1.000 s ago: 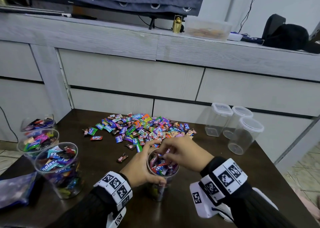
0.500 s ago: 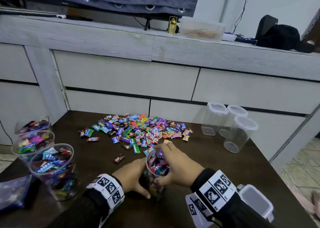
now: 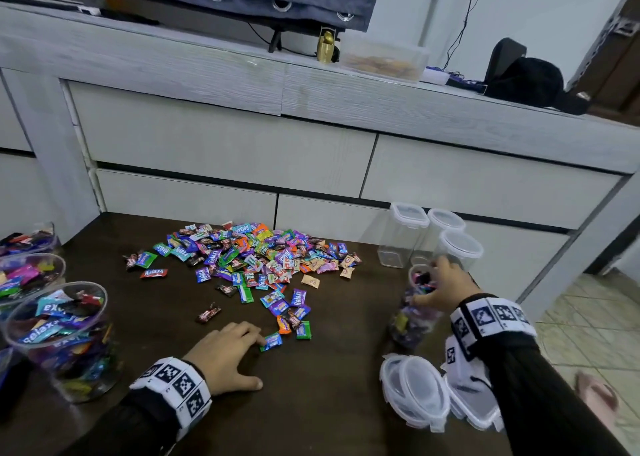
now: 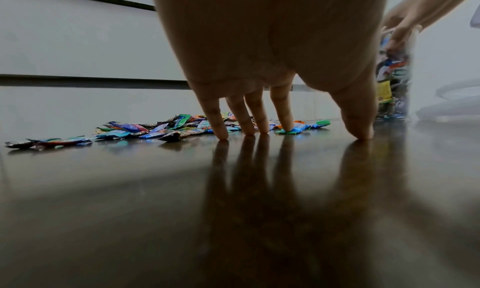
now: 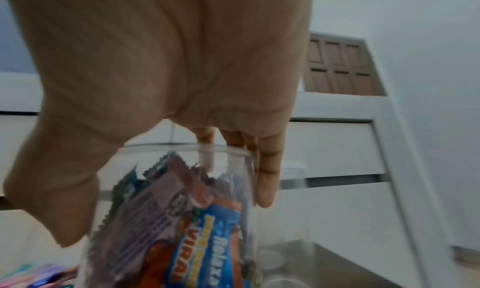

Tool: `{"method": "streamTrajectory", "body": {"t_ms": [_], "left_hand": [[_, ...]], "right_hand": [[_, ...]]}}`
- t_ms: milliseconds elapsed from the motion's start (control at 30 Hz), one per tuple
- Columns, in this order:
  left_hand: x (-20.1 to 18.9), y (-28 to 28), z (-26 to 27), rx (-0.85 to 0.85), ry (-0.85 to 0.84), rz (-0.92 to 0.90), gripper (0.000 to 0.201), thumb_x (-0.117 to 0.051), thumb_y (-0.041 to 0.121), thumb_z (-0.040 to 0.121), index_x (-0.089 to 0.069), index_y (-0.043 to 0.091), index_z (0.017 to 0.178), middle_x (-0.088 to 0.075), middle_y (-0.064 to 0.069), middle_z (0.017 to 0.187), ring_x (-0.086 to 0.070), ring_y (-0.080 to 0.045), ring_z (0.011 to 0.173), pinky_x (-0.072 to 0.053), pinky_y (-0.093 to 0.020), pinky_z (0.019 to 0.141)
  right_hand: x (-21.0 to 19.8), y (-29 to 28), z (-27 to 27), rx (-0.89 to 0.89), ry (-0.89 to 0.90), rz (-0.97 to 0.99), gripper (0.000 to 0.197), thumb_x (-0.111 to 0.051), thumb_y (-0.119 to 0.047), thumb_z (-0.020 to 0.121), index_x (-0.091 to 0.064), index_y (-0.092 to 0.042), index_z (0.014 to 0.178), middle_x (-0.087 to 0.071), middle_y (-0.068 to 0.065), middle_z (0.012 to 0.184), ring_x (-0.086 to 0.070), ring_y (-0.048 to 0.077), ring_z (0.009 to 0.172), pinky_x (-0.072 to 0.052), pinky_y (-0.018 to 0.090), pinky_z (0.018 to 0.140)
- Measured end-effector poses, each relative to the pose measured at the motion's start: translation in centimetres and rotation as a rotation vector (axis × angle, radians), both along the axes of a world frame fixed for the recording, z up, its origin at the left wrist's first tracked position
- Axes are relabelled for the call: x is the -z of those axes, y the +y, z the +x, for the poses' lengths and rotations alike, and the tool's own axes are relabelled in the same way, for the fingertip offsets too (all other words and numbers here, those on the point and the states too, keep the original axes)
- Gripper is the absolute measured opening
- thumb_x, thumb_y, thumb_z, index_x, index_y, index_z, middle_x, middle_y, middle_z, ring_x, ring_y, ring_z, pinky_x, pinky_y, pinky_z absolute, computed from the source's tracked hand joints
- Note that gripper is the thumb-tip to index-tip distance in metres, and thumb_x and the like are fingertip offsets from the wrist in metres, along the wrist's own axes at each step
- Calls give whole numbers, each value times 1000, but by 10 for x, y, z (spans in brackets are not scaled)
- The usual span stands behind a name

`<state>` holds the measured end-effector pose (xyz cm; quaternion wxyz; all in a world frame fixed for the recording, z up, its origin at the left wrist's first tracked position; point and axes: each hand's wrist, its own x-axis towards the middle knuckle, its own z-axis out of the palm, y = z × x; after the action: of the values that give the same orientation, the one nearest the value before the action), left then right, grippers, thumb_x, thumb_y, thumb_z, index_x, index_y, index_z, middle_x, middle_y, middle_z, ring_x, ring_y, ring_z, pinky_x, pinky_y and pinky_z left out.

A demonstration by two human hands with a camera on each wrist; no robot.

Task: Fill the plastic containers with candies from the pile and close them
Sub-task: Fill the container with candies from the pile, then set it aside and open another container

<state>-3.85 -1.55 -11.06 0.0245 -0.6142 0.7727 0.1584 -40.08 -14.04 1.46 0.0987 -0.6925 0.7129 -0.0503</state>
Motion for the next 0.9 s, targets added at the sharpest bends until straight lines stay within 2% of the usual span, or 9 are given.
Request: {"method": "streamTrajectory", "body": {"t_ms": [133, 267, 400, 467, 567, 700, 800, 867, 900], "left_hand": [[1, -1, 1, 2, -3, 1, 76, -59, 70, 78, -35, 40, 143, -26, 15, 153, -29, -7, 137, -33, -31, 109], [2, -1, 1, 9, -7, -7, 76, -59, 72, 77, -34, 42, 142, -26, 16, 152, -30, -6, 137, -33, -31, 108], [2, -2, 1, 9, -20, -25, 77, -58, 74, 75, -35, 43, 141, -28, 17, 149, -30, -6, 135, -33, -31, 107], [1, -3, 1, 3, -21, -23, 77, -59, 75, 72, -36, 43, 139, -30, 18, 145, -32, -5, 132, -34, -30, 105], [-2, -8, 0, -29, -1, -17, 72, -61, 76, 69, -38, 44, 129, -36, 20, 133, -37, -2, 124, -36, -27, 100], [-6, -17, -3, -96, 39, -46, 74, -64, 75, 68, -37, 41, 128, -39, 20, 126, -40, -3, 122, -38, -26, 99], [-7, -23, -4, -117, -28, -87, 81, -63, 75, 69, -35, 39, 136, -33, 15, 134, -35, -7, 127, -35, -31, 107], [-7, -25, -3, -123, -56, -72, 81, -62, 75, 70, -34, 39, 138, -30, 12, 138, -32, -10, 130, -33, -33, 109], [-6, -26, -2, -123, -59, -49, 80, -61, 75, 72, -35, 38, 138, -29, 11, 140, -31, -11, 131, -33, -34, 110]], "right_hand": [[0, -6, -42, 197, 78, -51, 88, -85, -45, 60, -41, -8, 126, -54, 18, 119, -54, 35, 110, -46, 38, 90], [3, -4, -64, 276, 99, -79, 82, -84, -45, 61, -43, -9, 123, -50, 19, 116, -53, 36, 108, -45, 39, 87], [-1, -6, -64, 243, 181, -68, 87, -75, -61, 65, -43, -8, 127, -51, 19, 124, -50, 35, 115, -42, 40, 94], [-9, -12, -58, 228, 145, -131, 93, -70, -65, 68, -41, -3, 131, -47, 22, 129, -45, 37, 121, -39, 43, 98], [-25, -27, -36, 216, 24, -253, 86, -74, -52, 73, -39, 0, 132, -44, 25, 129, -43, 42, 119, -39, 46, 98], [-45, -47, -7, 259, 29, -172, 74, -77, -37, 76, -40, 0, 129, -46, 23, 126, -48, 40, 115, -42, 44, 95], [-47, -58, -7, 204, 135, -68, 46, -72, -27, 79, -56, -9, 117, -61, 12, 114, -60, 28, 101, -51, 33, 88], [-47, -58, -13, 200, 108, 37, 30, -66, -16, 83, -63, -14, 113, -65, 0, 106, -62, 17, 93, -47, 10, 65], [-46, -57, -13, 162, 102, 69, 26, -65, -9, 84, -66, -10, 110, -66, 2, 104, -63, 11, 91, -43, 5, 55]]}}
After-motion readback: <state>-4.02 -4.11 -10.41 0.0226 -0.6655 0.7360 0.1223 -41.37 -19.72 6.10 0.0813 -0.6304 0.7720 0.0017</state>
